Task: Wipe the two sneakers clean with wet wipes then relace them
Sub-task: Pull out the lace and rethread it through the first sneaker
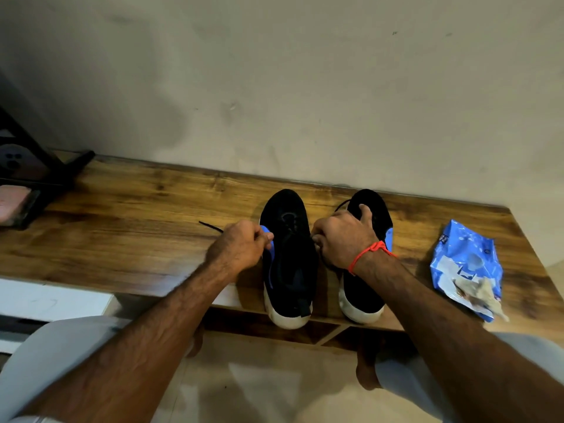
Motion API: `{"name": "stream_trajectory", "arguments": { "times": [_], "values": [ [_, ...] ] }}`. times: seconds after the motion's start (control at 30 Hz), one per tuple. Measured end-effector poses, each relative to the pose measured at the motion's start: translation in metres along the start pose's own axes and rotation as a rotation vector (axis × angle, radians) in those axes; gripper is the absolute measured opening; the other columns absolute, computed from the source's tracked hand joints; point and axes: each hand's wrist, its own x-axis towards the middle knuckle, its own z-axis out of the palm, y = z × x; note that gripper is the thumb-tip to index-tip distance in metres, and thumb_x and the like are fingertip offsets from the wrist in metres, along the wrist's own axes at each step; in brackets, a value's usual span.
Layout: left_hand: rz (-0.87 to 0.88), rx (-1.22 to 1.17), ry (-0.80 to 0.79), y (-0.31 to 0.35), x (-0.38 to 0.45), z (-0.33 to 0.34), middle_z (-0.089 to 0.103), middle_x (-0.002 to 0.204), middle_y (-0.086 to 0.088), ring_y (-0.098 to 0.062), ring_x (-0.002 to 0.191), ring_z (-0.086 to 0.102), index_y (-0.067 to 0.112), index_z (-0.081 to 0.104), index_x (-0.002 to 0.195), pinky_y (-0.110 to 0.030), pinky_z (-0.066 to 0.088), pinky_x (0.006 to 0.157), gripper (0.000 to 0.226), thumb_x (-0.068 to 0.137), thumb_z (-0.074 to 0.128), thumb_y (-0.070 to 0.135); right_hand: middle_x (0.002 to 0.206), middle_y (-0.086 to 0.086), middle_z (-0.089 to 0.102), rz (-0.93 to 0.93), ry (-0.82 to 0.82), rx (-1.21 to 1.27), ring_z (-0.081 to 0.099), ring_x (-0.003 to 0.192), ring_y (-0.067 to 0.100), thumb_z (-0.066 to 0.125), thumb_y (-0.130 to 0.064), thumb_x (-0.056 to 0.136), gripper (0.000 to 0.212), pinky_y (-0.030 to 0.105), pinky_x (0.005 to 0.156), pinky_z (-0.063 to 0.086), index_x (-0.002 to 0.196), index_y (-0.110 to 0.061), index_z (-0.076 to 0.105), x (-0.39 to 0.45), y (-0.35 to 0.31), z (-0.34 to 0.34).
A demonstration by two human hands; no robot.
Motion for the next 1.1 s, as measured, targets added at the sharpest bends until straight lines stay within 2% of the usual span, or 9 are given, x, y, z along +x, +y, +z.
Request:
{"name": "stream_trajectory", "arguments": {
  "times": [0.23, 0.37, 0.47, 0.53, 0.63, 0.7, 0.83, 0.97, 1.1],
  "values": [
    [0.009, 0.181, 0.08, -0.006, -0.002, -0.004, 0.062, 0.074, 0.003, -0.016, 0.067, 0.06, 0.031, 0.067, 0.069, -0.032, 0.053, 0.061, 0.035, 0.097, 0.061, 0.051, 0.121, -0.002, 0.05, -0.005, 0.051, -0.075, 0.033, 0.127, 0.03, 0.059, -0.04, 0.095, 0.017, 0.056, 0.107, 0.024, 0.111, -0.038, 0.065, -0.002, -0.002, 0.003],
    [-0.005, 0.229, 0.11, -0.005, -0.004, -0.006, 0.064, 0.068, 0.005, -0.016, 0.062, 0.06, 0.028, 0.074, 0.079, -0.031, 0.052, 0.061, 0.033, 0.095, 0.061, 0.054, 0.102, -0.002, 0.068, 0.026, 0.062, 0.117, 0.056, 0.108, 0.025, 0.048, -0.033, 0.098, 0.021, 0.047, 0.098, 0.029, 0.106, -0.029, 0.068, -0.003, -0.009, 0.004],
    [-0.109, -0.243, -0.029, 0.001, -0.005, -0.008, 0.075, 0.071, 0.003, -0.018, 0.065, 0.07, 0.019, 0.074, 0.089, -0.032, 0.058, 0.063, 0.025, 0.1, 0.062, 0.038, 0.095, -0.005, 0.073, 0.093, 0.133, 0.53, 0.064, 0.097, 0.019, 0.055, -0.029, 0.097, 0.02, 0.037, 0.097, 0.045, 0.099, -0.024, 0.074, 0.002, -0.011, 0.008],
    [-0.2, -0.567, -0.048, 0.003, -0.006, -0.007, 0.077, 0.088, -0.001, -0.017, 0.067, 0.071, 0.014, 0.073, 0.099, -0.027, 0.05, 0.051, 0.018, 0.101, 0.063, 0.03, 0.089, -0.008, 0.072, 0.151, 0.218, 0.771, 0.065, 0.089, 0.009, 0.064, -0.028, 0.095, 0.015, 0.023, 0.086, 0.05, 0.094, -0.02, 0.077, 0.005, -0.014, 0.008],
    [-0.169, -0.918, 0.041, 0.008, -0.002, -0.003, 0.077, 0.106, 0.001, -0.014, 0.085, 0.074, 0.018, 0.073, 0.102, -0.027, 0.051, 0.059, 0.01, 0.1, 0.064, 0.021, 0.085, -0.001, 0.074, 0.277, 0.177, 1.285, 0.07, 0.086, 0.014, 0.073, -0.015, 0.089, 0.002, 0.029, 0.08, 0.055, 0.091, -0.016, 0.072, 0.006, -0.023, 0.01],
    [-0.086, -1.106, 0.114, 0.015, -0.001, -0.003, 0.077, 0.108, -0.001, -0.013, 0.09, 0.074, 0.019, 0.072, 0.103, -0.025, 0.056, 0.067, 0.014, 0.101, 0.06, 0.012, 0.084, 0.007, 0.075, 0.337, 0.138, 1.576, 0.072, 0.084, 0.021, 0.072, -0.005, 0.088, 0.014, 0.036, 0.079, 0.058, 0.098, -0.011, 0.064, 0.008, -0.025, 0.011],
    [0.035, -1.237, 0.221, 0.019, 0.001, -0.011, 0.078, 0.103, -0.002, -0.021, 0.096, 0.075, 0.014, 0.071, 0.104, -0.031, 0.06, 0.086, 0.018, 0.1, 0.058, 0.002, 0.093, 0.015, 0.075, 0.411, 0.127, 1.759, 0.071, 0.083, 0.025, 0.067, -0.001, 0.09, 0.026, 0.032, 0.073, 0.058, 0.112, -0.007, 0.055, 0.01, -0.022, 0.006],
    [0.087, -1.261, 0.265, 0.023, 0.004, -0.019, 0.077, 0.109, -0.007, -0.022, 0.095, 0.076, 0.011, 0.069, 0.108, -0.035, 0.062, 0.086, 0.019, 0.101, 0.056, -0.001, 0.09, 0.012, 0.076, 0.407, 0.112, 1.818, 0.071, 0.086, 0.026, 0.066, 0.0, 0.091, 0.019, 0.039, 0.087, 0.057, 0.108, -0.006, 0.062, 0.013, -0.021, 0.006],
    [0.114, -1.297, 0.322, 0.033, 0.002, -0.022, 0.074, 0.115, -0.011, -0.026, 0.093, 0.077, 0.008, 0.058, 0.124, -0.037, 0.063, 0.083, 0.026, 0.101, 0.054, -0.003, 0.082, 0.007, 0.075, 0.364, 0.095, 1.829, 0.07, 0.078, 0.021, 0.063, 0.002, 0.092, 0.012, 0.037, 0.085, 0.054, 0.095, -0.009, 0.068, 0.016, -0.024, 0.003]
  ]
}}
